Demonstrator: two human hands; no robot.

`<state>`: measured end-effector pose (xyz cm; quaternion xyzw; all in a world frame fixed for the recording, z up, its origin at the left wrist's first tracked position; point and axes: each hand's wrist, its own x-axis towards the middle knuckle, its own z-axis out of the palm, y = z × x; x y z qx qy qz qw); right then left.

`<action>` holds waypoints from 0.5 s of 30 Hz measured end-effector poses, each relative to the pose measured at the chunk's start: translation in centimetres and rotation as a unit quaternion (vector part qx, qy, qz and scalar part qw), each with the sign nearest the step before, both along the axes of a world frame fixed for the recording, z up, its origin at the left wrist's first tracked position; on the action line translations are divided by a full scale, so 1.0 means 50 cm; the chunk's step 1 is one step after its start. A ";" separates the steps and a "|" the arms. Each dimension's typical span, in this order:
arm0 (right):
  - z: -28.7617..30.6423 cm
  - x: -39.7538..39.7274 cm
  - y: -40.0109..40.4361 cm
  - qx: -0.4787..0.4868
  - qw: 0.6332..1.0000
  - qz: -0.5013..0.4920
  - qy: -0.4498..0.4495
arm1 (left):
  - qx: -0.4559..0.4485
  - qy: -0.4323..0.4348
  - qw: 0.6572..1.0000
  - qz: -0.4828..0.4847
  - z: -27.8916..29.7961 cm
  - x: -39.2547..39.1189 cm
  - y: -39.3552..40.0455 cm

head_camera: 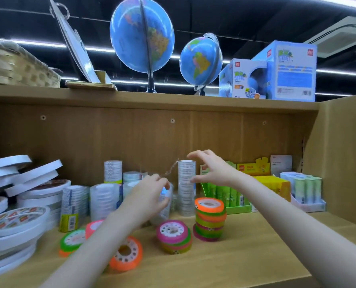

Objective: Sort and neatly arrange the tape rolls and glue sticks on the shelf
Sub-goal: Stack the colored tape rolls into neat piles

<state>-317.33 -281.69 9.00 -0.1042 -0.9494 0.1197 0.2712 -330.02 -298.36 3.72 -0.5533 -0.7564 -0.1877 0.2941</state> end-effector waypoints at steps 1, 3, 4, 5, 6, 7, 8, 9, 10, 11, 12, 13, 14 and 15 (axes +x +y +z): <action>-0.002 -0.023 0.007 0.002 1.000 -0.006 -0.012 | 0.003 0.050 0.999 0.010 0.000 0.000 0.006; -0.012 -0.059 0.016 -0.001 1.000 -0.016 -0.027 | 0.016 0.081 0.996 0.030 0.000 -0.015 0.008; -0.017 -0.071 0.021 -0.001 1.000 -0.017 -0.025 | 0.023 0.090 0.994 0.048 0.001 -0.026 0.005; -0.021 -0.080 0.027 0.001 1.000 -0.016 -0.018 | 0.024 0.086 0.994 0.066 -0.001 -0.036 0.002; -0.022 -0.085 0.032 0.004 1.000 -0.017 -0.012 | 0.012 0.071 0.994 0.077 -0.004 -0.044 -0.001; -0.022 -0.087 0.037 0.012 1.000 -0.017 -0.006 | -0.012 0.055 0.995 0.080 -0.006 -0.047 -0.004; -0.019 -0.087 0.042 0.021 1.000 -0.022 -0.003 | -0.034 0.042 0.995 0.083 -0.009 -0.055 -0.004; -0.014 -0.087 0.048 0.029 0.999 -0.033 0.000 | -0.045 0.033 0.995 0.082 -0.012 -0.064 -0.005; -0.009 -0.086 0.052 0.035 0.998 -0.048 0.002 | -0.056 0.019 0.995 0.084 -0.010 -0.065 -0.004; -0.005 -0.085 0.056 0.040 0.997 -0.064 0.003 | -0.062 0.014 0.994 0.088 -0.009 -0.063 -0.002; -0.004 -0.085 0.058 0.044 0.996 -0.077 0.001 | -0.063 0.019 0.994 0.088 -0.008 -0.062 0.000; -0.006 -0.085 0.060 0.048 0.995 -0.087 -0.007 | -0.063 0.019 0.994 0.089 -0.009 -0.060 0.001; -0.010 -0.087 0.060 0.052 0.994 -0.092 -0.017 | -0.061 0.020 0.994 0.090 -0.009 -0.059 0.001; -0.015 -0.090 0.060 0.050 0.994 -0.097 -0.027 | -0.064 0.017 0.994 0.090 -0.010 -0.061 0.001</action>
